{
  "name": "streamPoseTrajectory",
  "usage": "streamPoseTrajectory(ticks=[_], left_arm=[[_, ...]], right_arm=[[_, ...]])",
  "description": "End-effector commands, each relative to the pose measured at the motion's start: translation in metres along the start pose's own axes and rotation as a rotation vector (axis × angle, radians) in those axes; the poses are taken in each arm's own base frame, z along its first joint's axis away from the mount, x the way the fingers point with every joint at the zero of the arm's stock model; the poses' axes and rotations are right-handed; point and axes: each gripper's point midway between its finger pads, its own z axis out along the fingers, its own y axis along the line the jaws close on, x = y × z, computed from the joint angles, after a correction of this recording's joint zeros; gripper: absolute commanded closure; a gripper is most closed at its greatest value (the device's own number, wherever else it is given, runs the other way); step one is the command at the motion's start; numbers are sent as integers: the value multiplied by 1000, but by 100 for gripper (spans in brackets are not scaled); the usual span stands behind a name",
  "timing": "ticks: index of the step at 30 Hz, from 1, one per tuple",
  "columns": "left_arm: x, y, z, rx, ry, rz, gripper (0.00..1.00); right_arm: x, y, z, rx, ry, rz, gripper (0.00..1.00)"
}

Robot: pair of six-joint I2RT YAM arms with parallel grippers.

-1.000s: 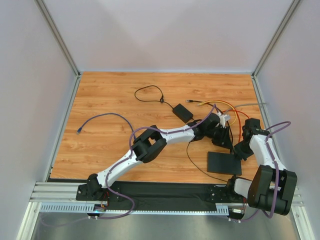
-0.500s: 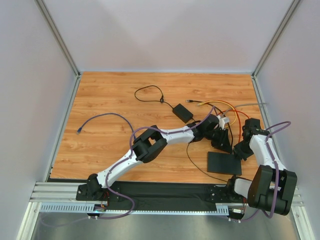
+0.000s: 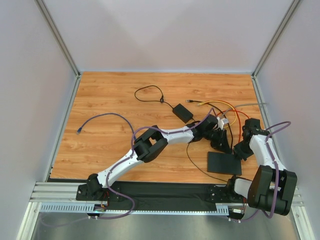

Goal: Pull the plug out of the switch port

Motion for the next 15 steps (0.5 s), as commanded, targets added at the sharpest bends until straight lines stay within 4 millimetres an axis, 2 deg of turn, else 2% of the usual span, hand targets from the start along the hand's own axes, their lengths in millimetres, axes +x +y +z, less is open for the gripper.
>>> streamPoseTrajectory(ticks=[1,9,12,13,15], left_arm=[[3,-14,8,43,7,-5,74],[3,-18,13,83,33,-11,72],[3,-18,13,94,31,-18,77],[2,-20,13,107,26,-12,85],[1,-16,12,110,21,-29,92]], right_arm=[[-3,-2,5,14,-20,6,87],[-4,-2,5,13,-22,3,87],[-4,-1,5,11,-22,4,87],[-4,-1,5,12,-21,3,87],[-4,-2,6,16,-20,3,87]])
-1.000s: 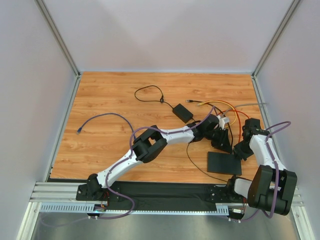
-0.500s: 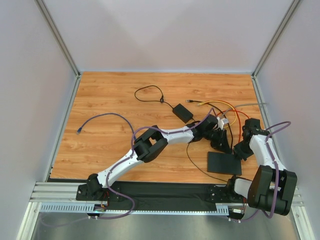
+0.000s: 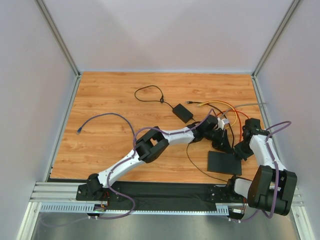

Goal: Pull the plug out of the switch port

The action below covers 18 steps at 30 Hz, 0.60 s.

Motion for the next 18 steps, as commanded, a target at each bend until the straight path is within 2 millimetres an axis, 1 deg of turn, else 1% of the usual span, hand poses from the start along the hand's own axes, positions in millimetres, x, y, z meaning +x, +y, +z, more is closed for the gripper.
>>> streamPoseTrajectory(ticks=[1,3,4,5,6,7,8,10,14,18], left_arm=[[3,-10,5,66,-1,17,100],[-2,-10,1,69,-23,11,100],[-1,-2,0,63,-30,4,100],[-7,-7,-6,70,-49,10,100],[-12,-7,-7,73,-76,18,100],[-11,0,-10,58,-84,8,100],[-16,-4,-14,63,-100,20,100],[-22,-2,-17,60,-118,28,100],[-36,-2,-20,91,-151,40,100],[-43,-5,-21,106,-174,27,100]], right_arm=[[-2,-2,6,17,-14,3,87],[-3,-3,6,22,-18,5,87],[-3,-4,6,24,-18,4,87],[-3,-4,6,28,-18,4,87],[-3,-5,7,34,-19,5,87],[-3,-5,8,37,-19,6,87],[-3,-6,8,40,-20,4,87],[0,-7,12,48,-9,3,87],[2,-9,16,61,1,-2,89],[1,-8,14,57,-2,-5,89]])
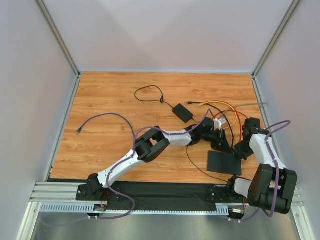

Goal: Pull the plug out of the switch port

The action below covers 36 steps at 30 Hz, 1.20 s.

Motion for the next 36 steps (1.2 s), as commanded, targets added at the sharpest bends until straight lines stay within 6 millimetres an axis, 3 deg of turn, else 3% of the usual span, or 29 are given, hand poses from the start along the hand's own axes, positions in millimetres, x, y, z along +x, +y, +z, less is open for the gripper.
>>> streamPoseTrajectory(ticks=[1,11,18,22,23,25,30,36], left_arm=[[-40,-10,-15,26,-107,30,100],[-63,8,-25,-39,-178,-23,100],[-69,-14,-33,-54,-172,81,100],[-76,-44,-50,-106,-175,249,100],[-75,-39,-54,-155,-168,252,100],[-80,-48,-65,-183,-177,287,100],[-87,-41,-92,-280,-180,328,100],[-109,-13,-130,-473,-210,387,100]], right_arm=[[1,-8,13,46,-8,-3,89],[4,-9,14,52,1,-2,89],[2,-7,12,43,-4,-3,89],[3,-6,12,35,3,-4,89],[3,-6,11,33,2,-7,89],[1,-6,10,30,-6,-8,89],[2,-5,9,24,-4,-9,89],[2,-3,9,15,-1,-11,89]])
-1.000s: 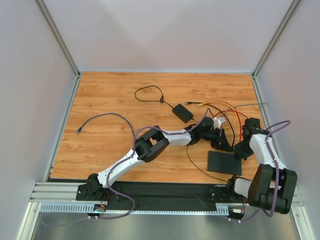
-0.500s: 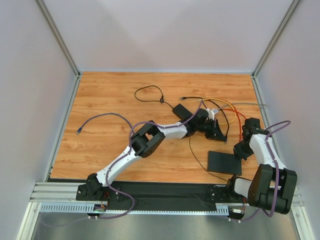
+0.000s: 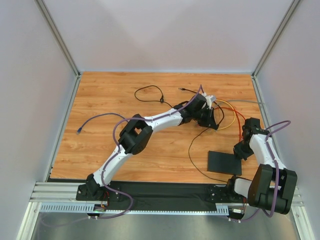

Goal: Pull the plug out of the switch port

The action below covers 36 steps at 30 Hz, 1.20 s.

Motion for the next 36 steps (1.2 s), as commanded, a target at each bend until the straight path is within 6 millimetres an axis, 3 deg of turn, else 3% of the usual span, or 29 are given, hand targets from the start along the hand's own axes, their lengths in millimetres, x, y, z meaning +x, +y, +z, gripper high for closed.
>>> streamPoseTrajectory(ticks=[1,8,10,17,20,22,26,31,36], left_arm=[[-22,25,-27,-149,-28,108,100],[-26,64,-44,-298,-13,109,91],[-27,67,-46,-308,-13,107,81],[-32,65,-63,-362,-34,146,67],[-36,59,-75,-375,-45,172,66],[-42,37,-87,-315,-68,199,66],[-47,10,-99,-239,-100,251,65],[-48,-23,-101,-108,-138,299,65],[-39,-36,-89,-70,-119,314,65]], right_arm=[[2,-4,9,18,0,-6,89],[3,-1,9,7,7,-10,89],[2,0,8,2,6,-9,89],[0,-1,4,0,-6,-15,89],[2,-1,5,-3,1,-11,89],[3,1,5,-11,3,-10,89],[1,1,1,-20,-8,-9,89],[-2,3,-5,-37,-18,-5,89],[-3,4,-2,-42,-26,-14,89]])
